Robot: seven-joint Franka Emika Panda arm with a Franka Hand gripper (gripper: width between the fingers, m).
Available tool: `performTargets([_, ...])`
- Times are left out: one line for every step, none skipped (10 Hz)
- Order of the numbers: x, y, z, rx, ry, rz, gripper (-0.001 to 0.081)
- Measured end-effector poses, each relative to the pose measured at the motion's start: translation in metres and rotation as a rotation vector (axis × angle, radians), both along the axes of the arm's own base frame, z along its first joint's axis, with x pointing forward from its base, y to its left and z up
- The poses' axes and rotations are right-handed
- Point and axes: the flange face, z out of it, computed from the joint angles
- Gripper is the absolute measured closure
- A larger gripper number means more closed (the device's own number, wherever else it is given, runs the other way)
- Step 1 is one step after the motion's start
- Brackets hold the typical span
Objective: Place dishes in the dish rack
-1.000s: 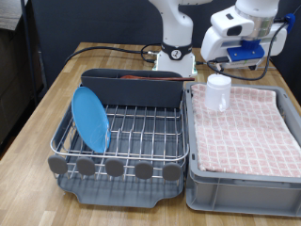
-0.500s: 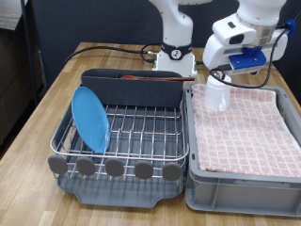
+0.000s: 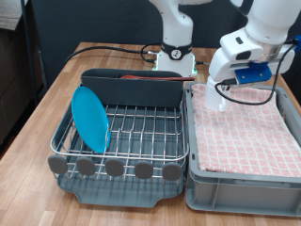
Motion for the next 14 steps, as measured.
performTargets([0.000,0.000,-0.006,-0.008,0.013,-0.003,0.0004])
performTargets([0.000,-0.001,-0.012,-0.016,0.023,-0.007,0.0004])
performTargets([0.001,-0.002,-0.017,-0.020,0.032,-0.011,0.0004])
performTargets([0.001,-0.004,-0.021,-0.021,0.037,-0.014,0.0004])
performTargets([0.002,-0.006,-0.025,-0.022,0.043,-0.019,0.0004])
performTargets([0.001,-0.009,-0.030,-0.024,0.051,-0.024,0.0004])
performTargets([0.001,-0.013,-0.035,-0.024,0.058,-0.030,0.0004])
performTargets([0.000,-0.016,-0.040,-0.022,0.059,-0.033,0.0004])
performTargets([-0.002,-0.020,-0.046,-0.019,0.062,-0.035,0.0004])
performTargets([-0.004,-0.023,-0.051,-0.015,0.066,-0.037,0.0004])
performTargets([-0.006,-0.026,-0.056,-0.009,0.070,-0.043,0.0004])
performTargets([-0.008,-0.029,-0.059,-0.005,0.074,-0.049,0.0004])
performTargets([-0.010,-0.031,-0.062,-0.003,0.074,-0.053,0.0004])
performTargets([-0.011,-0.032,-0.064,-0.002,0.074,-0.055,0.0101])
